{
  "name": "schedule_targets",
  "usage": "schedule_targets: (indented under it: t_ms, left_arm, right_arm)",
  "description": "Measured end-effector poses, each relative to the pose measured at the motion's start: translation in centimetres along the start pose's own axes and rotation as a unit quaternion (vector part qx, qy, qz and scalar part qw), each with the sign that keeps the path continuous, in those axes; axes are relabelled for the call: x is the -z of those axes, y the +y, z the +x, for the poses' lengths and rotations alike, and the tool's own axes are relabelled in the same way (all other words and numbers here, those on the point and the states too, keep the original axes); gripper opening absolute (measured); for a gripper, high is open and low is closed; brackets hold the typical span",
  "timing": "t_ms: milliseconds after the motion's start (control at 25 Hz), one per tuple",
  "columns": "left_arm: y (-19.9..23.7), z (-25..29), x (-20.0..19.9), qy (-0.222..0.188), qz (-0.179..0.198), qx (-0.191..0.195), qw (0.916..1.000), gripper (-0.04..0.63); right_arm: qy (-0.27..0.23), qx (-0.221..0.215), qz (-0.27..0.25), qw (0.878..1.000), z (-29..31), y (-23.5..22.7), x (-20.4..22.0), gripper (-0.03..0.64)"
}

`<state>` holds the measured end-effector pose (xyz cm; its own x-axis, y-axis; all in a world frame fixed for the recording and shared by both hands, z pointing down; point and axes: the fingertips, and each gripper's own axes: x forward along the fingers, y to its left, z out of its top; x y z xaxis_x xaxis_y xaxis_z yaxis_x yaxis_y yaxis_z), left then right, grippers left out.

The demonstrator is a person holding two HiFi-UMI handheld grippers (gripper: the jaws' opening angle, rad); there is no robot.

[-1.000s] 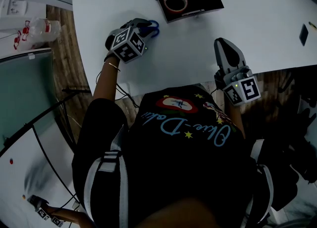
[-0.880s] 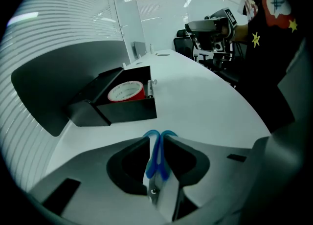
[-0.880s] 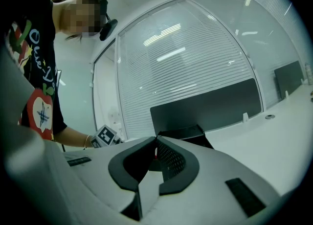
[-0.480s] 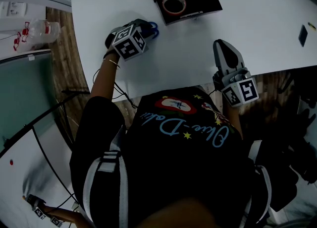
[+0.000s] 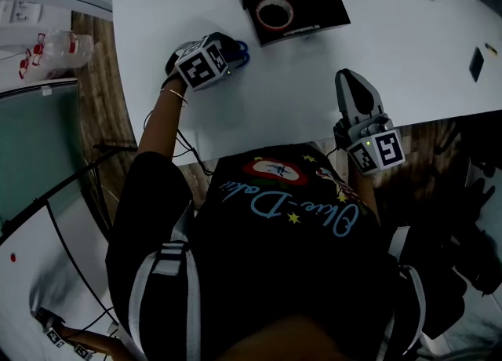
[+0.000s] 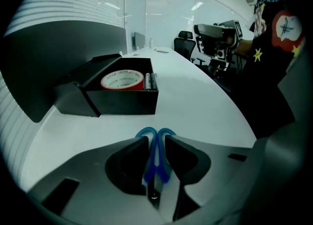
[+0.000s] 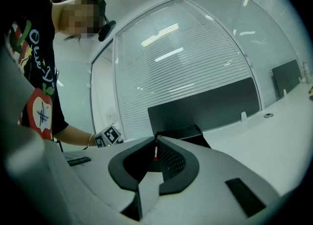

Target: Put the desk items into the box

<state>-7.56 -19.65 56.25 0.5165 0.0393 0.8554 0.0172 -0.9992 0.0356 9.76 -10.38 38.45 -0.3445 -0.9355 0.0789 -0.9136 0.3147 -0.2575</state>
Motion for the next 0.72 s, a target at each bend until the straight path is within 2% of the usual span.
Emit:
schedule_targets:
  t_ms: [200,480,720]
  left_arm:
    - [-0.01,-0.10,0.01,-0.003,-0.002,-0.001,1.0000,0.129]
    - [0.41,-0.14,-0.30,-0.015,-0.040,-0.009,0.9990,0.110]
    - [0.13,-0.06,-0.14,-0.003,-0.026,-0.029,0.9992,0.106]
  right_arm:
    - [0.001,-0.005,0.004,1.000,0.53,0.14,-0.01,0.025]
    - [0.001,-0.009,-0.003,1.000,0.80,0.31,-0.32,0.025]
    - [-0.003,-0.003,-0.005,1.000,0.35,0.03,-0.47,0.025]
